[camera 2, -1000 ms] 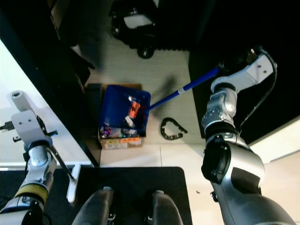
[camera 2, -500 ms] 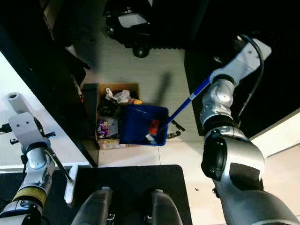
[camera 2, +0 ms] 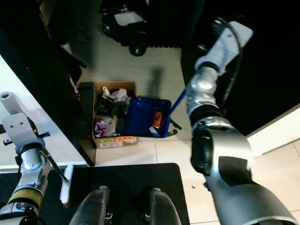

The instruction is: Sweep floor

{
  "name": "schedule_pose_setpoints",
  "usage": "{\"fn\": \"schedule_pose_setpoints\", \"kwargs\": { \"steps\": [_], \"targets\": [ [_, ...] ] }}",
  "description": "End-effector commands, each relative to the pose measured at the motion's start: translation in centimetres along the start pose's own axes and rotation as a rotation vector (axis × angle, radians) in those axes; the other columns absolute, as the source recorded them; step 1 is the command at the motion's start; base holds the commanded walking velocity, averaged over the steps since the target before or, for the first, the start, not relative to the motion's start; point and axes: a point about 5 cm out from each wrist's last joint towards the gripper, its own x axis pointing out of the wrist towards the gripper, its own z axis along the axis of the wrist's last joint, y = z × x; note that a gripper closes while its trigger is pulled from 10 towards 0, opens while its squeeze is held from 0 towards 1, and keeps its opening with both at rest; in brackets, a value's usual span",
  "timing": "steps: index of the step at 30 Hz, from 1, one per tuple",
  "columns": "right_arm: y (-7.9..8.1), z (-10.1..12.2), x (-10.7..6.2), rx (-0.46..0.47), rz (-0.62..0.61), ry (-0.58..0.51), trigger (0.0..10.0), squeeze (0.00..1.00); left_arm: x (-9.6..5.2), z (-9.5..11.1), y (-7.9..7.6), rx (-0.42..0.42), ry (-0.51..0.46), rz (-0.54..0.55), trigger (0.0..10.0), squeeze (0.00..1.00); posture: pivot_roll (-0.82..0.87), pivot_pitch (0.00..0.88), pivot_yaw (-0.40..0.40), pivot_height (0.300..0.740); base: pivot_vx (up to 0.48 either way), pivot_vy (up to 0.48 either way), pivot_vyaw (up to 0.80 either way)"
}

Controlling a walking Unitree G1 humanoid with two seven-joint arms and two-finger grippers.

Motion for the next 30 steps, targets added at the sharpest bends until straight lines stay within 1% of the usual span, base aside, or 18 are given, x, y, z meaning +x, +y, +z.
{"fn": "schedule_pose_setpoints", "kwargs": {
  "steps": [1, 3, 6, 7, 10, 13, 15, 18, 19, 21, 22, 23, 24, 25, 27, 28, 29, 30],
  "targets": [
    [1.5, 1.3, -0.2, 0.004, 0.005, -0.072, 10.0, 0.0, 0.3, 0.6, 0.8, 0.024, -0.047, 0.015, 10.0, 0.0, 0.14, 0.143, -0.117, 0.74, 0.0, 0.0, 0.0],
    [1.8, 1.3, -0.4, 0.007, 0.006, -0.077, 10.0, 0.0, 0.3, 0.6, 0.8, 0.024, -0.047, 0.016, 10.0, 0.0, 0.14, 0.143, -0.117, 0.74, 0.0, 0.0, 0.0],
    [3.5, 1.5, -1.3, -0.002, 0.028, -0.105, 10.0, 0.0, 0.2, 0.6, 0.8, 0.023, -0.051, 0.02, 10.0, 0.0, 0.14, 0.15, -0.129, 0.74, 0.0, 0.0, 0.0],
    [3.5, 1.5, -1.3, -0.002, 0.028, -0.105, 10.0, 0.0, 0.2, 0.6, 0.8, 0.023, -0.051, 0.02, 10.0, 0.0, 0.14, 0.15, -0.129, 0.74, 0.0, 0.0, 0.0],
    [5.3, 1.7, -2.3, 0.007, 0.069, -0.132, 10.0, 0.0, 0.1, 0.7, 0.9, 0.02, -0.056, 0.03, 10.0, 0.0, 0.14, 0.156, -0.144, 0.74, 0.0, 0.0, 0.0],
    [5.8, 1.7, -2.7, 0.021, 0.074, -0.135, 10.0, 0.0, 0.0, 0.7, 1.0, 0.015, -0.056, 0.037, 10.0, 0.0, 0.14, 0.156, -0.15, 0.74, 0.0, 0.0, 0.0],
    [5.7, 1.4, -2.8, 0.061, 0.034, -0.099, 10.0, 0.0, -0.1, 0.6, 1.0, 0.006, -0.047, 0.041, 10.0, 0.0, 0.14, 0.155, -0.151, 0.74, 0.0, 0.0, 0.0],
    [5.0, 0.9, -2.6, 0.096, -0.021, -0.057, 10.0, 0.0, -0.3, 0.5, 1.1, -0.001, -0.048, 0.043, 10.0, 0.0, 0.15, 0.148, -0.153, 0.74, 0.0, 0.0, 0.0],
    [4.2, 0.5, -2.3, 0.114, -0.064, -0.018, 10.0, 0.0, -0.4, 0.4, 1.1, 0.002, -0.046, 0.042, 10.0, 0.0, 0.15, 0.145, -0.148, 0.74, 0.0, 0.0, 0.0],
    [4.2, 0.5, -2.3, 0.114, -0.064, -0.018, 10.0, 0.0, -0.4, 0.4, 1.1, 0.002, -0.046, 0.042, 10.0, 0.0, 0.15, 0.145, -0.148, 0.74, 0.0, 0.0, 0.0],
    [3.1, 0.1, -1.9, 0.121, -0.11, 0.018, 10.0, 0.0, -0.5, 0.3, 1.1, 0.006, -0.042, 0.038, 10.0, 0.0, 0.15, 0.139, -0.14, 0.74, 0.0, 0.0, 0.0],
    [3.1, 0.1, -1.9, 0.121, -0.11, 0.018, 10.0, 0.0, -0.5, 0.3, 1.1, 0.006, -0.042, 0.038, 10.0, 0.0, 0.15, 0.139, -0.14, 0.74, 0.0, 0.0, 0.0],
    [1.9, -0.5, -1.5, 0.143, -0.165, 0.075, 10.0, 0.0, -0.5, 0.2, 1.1, 0.009, -0.037, 0.034, 10.0, 0.0, 0.15, 0.136, -0.128, 0.74, 0.0, 0.0, 0.0],
    [1.9, -0.5, -1.5, 0.143, -0.165, 0.075, 10.0, 0.0, -0.5, 0.2, 1.1, 0.009, -0.037, 0.034, 10.0, 0.0, 0.15, 0.136, -0.128, 0.74, 0.0, 0.0, 0.0],
    [-1.0, -1.7, -0.4, 0.199, -0.261, 0.208, 10.0, 0.0, -0.5, 0.1, 0.9, 0.007, -0.027, 0.018, 10.0, 0.0, 0.14, 0.128, -0.108, 0.74, 0.0, 0.0, 0.0],
    [-2.0, -2.0, 0.1, 0.215, -0.255, 0.251, 10.0, 0.0, -0.5, 0.1, 0.7, -0.001, -0.02, 0.007, 10.0, 0.0, 0.14, 0.126, -0.102, 0.74, 0.0, 0.0, 0.0],
    [-2.0, -2.0, 0.1, 0.215, -0.255, 0.251, 10.0, 0.0, -0.5, 0.1, 0.7, -0.001, -0.02, 0.007, 10.0, 0.0, 0.14, 0.126, -0.102, 0.74, 0.0, 0.0, 0.0],
    [-3.0, -2.0, 0.5, 0.248, -0.257, 0.253, 10.0, 0.0, -0.4, 0.2, 0.5, -0.005, -0.017, -0.006, 10.0, 0.0, 0.13, 0.12, -0.088, 0.74, 0.0, 0.0, 0.0]
  ]
}}
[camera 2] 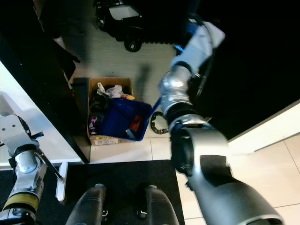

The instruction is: Sweep floor

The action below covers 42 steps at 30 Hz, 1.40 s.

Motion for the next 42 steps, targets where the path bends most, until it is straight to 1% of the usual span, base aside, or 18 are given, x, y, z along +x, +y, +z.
{"fn": "schedule_pose_setpoints", "kwargs": {
  "steps": [1, 4, 5, 8, 9, 11, 12, 14, 15, 16, 19, 25, 27, 28, 32, 33, 37, 42],
  "targets": [
    [-1.1, 0.3, 0.7, 0.052, -0.011, 0.022, 10.0, 0.0, -0.2, -0.4, -0.4, 0.006, 0.031, -0.029, 10.0, 0.0, 0.13, 0.119, -0.085, 0.74, 0.0, 0.0, 0.0],
    [-1.6, 0.8, 1.1, 0.065, 0.005, -0.001, 10.0, 0.0, -0.2, -0.4, -0.6, 0.0, 0.038, -0.042, 10.0, 0.0, 0.13, 0.113, -0.077, 0.74, 0.0, 0.0, 0.0],
    [-1.9, 1.2, 1.3, 0.075, 0.034, -0.024, 10.0, 0.0, -0.1, -0.4, -0.8, 0.0, 0.041, -0.054, 10.0, 0.0, 0.12, 0.11, -0.07, 0.74, 0.0, 0.0, 0.0],
    [-2.5, 2.1, 1.8, 0.025, 0.114, -0.103, 10.0, 0.0, 0.0, -0.4, -1.1, 0.001, 0.043, -0.067, 10.0, 0.0, 0.11, 0.106, -0.065, 0.74, 0.0, 0.0, 0.0],
    [-2.5, 2.1, 1.8, 0.025, 0.114, -0.103, 10.0, 0.0, 0.0, -0.4, -1.1, 0.001, 0.043, -0.067, 10.0, 0.0, 0.11, 0.106, -0.065, 0.74, 0.0, 0.0, 0.0],
    [-2.6, 2.5, 1.8, 0.007, 0.204, -0.148, 10.0, 0.0, 0.0, -0.3, -1.3, -0.009, 0.041, -0.071, 10.0, 0.0, 0.11, 0.108, -0.064, 0.74, 0.0, 0.0, 0.0],
    [-2.6, 2.5, 1.8, 0.007, 0.204, -0.148, 10.0, 0.0, 0.0, -0.3, -1.3, -0.009, 0.041, -0.071, 10.0, 0.0, 0.11, 0.108, -0.064, 0.74, 0.0, 0.0, 0.0],
    [-2.3, 2.6, 1.6, 0.031, 0.319, -0.162, 10.0, 0.0, -0.1, -0.3, -1.6, -0.022, 0.04, -0.079, 10.0, 0.0, 0.1, 0.107, -0.068, 0.74, 0.0, 0.0, 0.0],
    [-2.3, 2.6, 1.6, 0.031, 0.319, -0.162, 10.0, 0.0, -0.1, -0.3, -1.6, -0.022, 0.04, -0.079, 10.0, 0.0, 0.1, 0.107, -0.068, 0.74, 0.0, 0.0, 0.0],
    [-2.0, 2.0, 1.4, 0.007, 0.413, -0.133, 10.0, 0.0, -0.3, -0.3, -1.8, -0.024, 0.04, -0.094, 10.0, 0.0, 0.1, 0.106, -0.075, 0.74, 0.0, 0.0, 0.0],
    [-1.7, 1.0, 1.0, -0.03, 0.493, -0.089, 10.0, 0.0, -0.6, -0.6, -1.9, -0.018, 0.052, -0.1, 10.0, 0.0, 0.11, 0.104, -0.081, 0.74, 0.0, 0.0, 0.17],
    [-1.7, 0.2, 0.7, -0.033, 0.541, -0.062, 10.0, 0.0, -0.8, -0.9, -1.9, -0.019, 0.075, -0.099, 10.0, 0.0, 0.11, 0.102, -0.09, 0.74, 0.0, 0.0, 0.7],
    [-1.8, 0.0, 0.6, -0.026, 0.548, -0.056, 10.0, 0.0, -1.0, -1.0, -1.9, -0.01, 0.078, -0.111, 10.0, 0.0, 0.11, 0.1, -0.09, 0.74, 0.0, 0.0, 0.8],
    [-2.1, -0.2, 0.6, -0.019, 0.554, -0.051, 10.0, 0.0, -1.2, -1.1, -1.9, 0.017, 0.069, -0.127, 10.0, 0.0, 0.11, 0.098, -0.086, 0.74, 0.0, 0.0, 0.8],
    [-2.3, -0.2, 0.6, -0.017, 0.557, -0.052, 10.0, 0.0, -1.3, -1.2, -1.9, 0.037, 0.063, -0.149, 10.0, 0.0, 0.11, 0.096, -0.083, 0.74, 0.0, 0.0, 0.8],
    [-2.4, -0.1, 0.7, -0.014, 0.561, -0.054, 10.0, 0.0, -1.4, -1.2, -2.2, 0.025, 0.066, -0.186, 10.0, 0.0, 0.1, 0.095, -0.08, 0.74, 0.0, 0.0, 0.8],
    [-2.7, 0.2, 0.9, -0.012, 0.564, -0.06, 10.0, 0.0, -1.5, -1.1, -2.8, -0.005, 0.069, -0.23, 10.0, 0.0, 0.1, 0.091, -0.078, 0.74, 0.0, 0.0, 0.8],
    [-2.8, 0.4, 1.0, -0.017, 0.561, -0.067, 10.0, 0.0, -1.5, -0.9, -3.3, -0.02, 0.067, -0.233, 10.0, 0.0, 0.1, 0.089, -0.078, 0.74, 0.0, 0.0, 0.8]
  ]
}}
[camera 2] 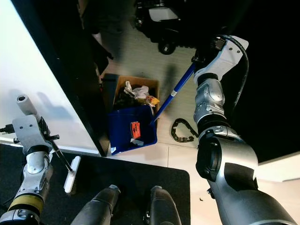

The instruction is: Sweep floor

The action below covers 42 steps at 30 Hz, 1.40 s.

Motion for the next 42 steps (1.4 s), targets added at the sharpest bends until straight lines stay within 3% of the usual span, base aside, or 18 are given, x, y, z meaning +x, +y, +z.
{"fn": "schedule_pose_setpoints", "kwargs": {
  "steps": [1, 9, 13, 17, 22, 33, 42],
  "targets": [
    [0.0, 0.2, 0.0, 0.044, -0.003, -0.023, 10.0, 0.0, -0.2, -0.1, -0.9, -0.024, 0.015, -0.013, 10.0, 0.0, 0.1, 0.09, -0.078, 0.74, 0.0, 0.0, 0.8],
    [-0.3, 0.2, 0.0, 0.053, -0.027, -0.029, 10.0, 0.0, -0.2, -0.1, -1.1, -0.044, 0.028, -0.009, 10.0, 0.0, 0.1, 0.097, -0.076, 0.74, 0.0, 0.0, 0.1],
    [-1.6, 0.4, -0.2, 0.071, -0.11, -0.033, 10.0, 0.0, -0.2, -0.3, -0.8, -0.04, 0.039, -0.018, 10.0, 0.0, 0.1, 0.1, -0.072, 0.74, 0.0, 0.0, 0.0],
    [-1.8, 0.6, -0.2, 0.074, -0.112, -0.038, 10.0, 0.0, -0.1, -0.3, -0.7, -0.04, 0.038, -0.017, 10.0, 0.0, 0.1, 0.102, -0.071, 0.74, 0.0, 0.0, 0.0],
    [-1.9, 1.1, 0.0, 0.076, -0.11, -0.056, 10.0, 0.0, 0.2, 0.1, -0.4, -0.059, 0.029, 0.008, 10.0, 0.0, 0.1, 0.102, -0.069, 0.74, 0.0, -0.431, 0.0],
    [-0.6, 0.5, 0.1, 0.09, -0.038, -0.033, 10.0, 0.0, 0.5, 0.2, -0.2, -0.07, 0.035, 0.045, 10.0, 0.0, 0.09, 0.101, -0.069, 0.74, 0.0, -0.469, 0.0],
    [2.0, -0.8, 0.0, 0.073, 0.133, 0.044, 10.0, 0.0, 0.4, 0.0, 0.9, -0.053, 0.047, 0.112, 10.0, 0.0, 0.1, 0.103, -0.079, 0.74, 0.0, -0.467, 0.44]
  ]
}}
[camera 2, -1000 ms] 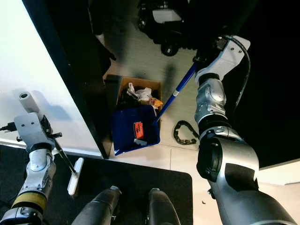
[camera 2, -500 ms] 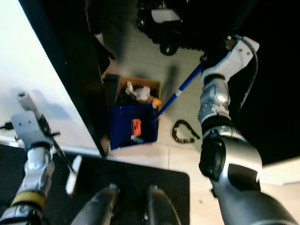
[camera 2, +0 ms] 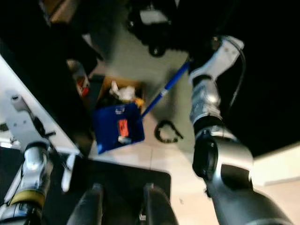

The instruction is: Sweep floor

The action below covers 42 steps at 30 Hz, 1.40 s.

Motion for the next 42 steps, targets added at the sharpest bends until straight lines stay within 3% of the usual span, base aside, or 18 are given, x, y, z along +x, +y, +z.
{"fn": "schedule_pose_setpoints", "kwargs": {
  "steps": [1, 10, 26, 34, 37, 42],
  "targets": [
    [-0.1, 0.3, 0.1, 0.015, 0.007, -0.003, 10.0, 0.0, -0.3, -0.5, 0.5, 0.014, 0.019, 0.018, 10.0, 0.0, 0.1, 0.103, -0.079, 0.74, 0.0, -0.465, 0.8],
    [0.3, 0.0, 0.1, 0.018, 0.006, 0.001, 10.0, 0.0, -0.3, -1.0, 1.7, 0.004, 0.05, 0.101, 10.0, 0.0, 0.1, 0.106, -0.085, 0.74, 0.0, -0.19, 0.47],
    [0.4, -0.3, 0.0, 0.018, 0.02, 0.009, 10.0, 0.0, -0.5, -0.9, 1.1, 0.05, 0.036, 0.033, 10.0, 0.0, 0.1, 0.104, -0.084, 0.74, 0.0, 0.0, 0.0],
    [-1.3, 0.0, -0.3, 0.09, -0.097, -0.016, 10.0, 0.0, -0.7, -0.9, 0.4, 0.075, 0.016, -0.02, 10.0, 0.0, 0.1, 0.096, -0.089, 0.74, 0.0, 0.0, 0.0],
    [-3.1, 1.9, -0.2, 0.158, -0.221, -0.108, 10.0, 0.0, -0.8, -0.8, 0.0, 0.078, 0.01, -0.046, 10.0, 0.0, 0.1, 0.093, -0.089, 0.74, 0.0, 0.0, 0.0],
    [-4.1, 3.1, -0.2, 0.106, -0.311, -0.13, 10.0, 0.0, -1.1, -1.2, 0.7, 0.168, 0.021, -0.036, 10.0, 0.0, 0.1, 0.091, -0.087, 0.74, 0.0, 0.0, 0.0]
  ]
}}
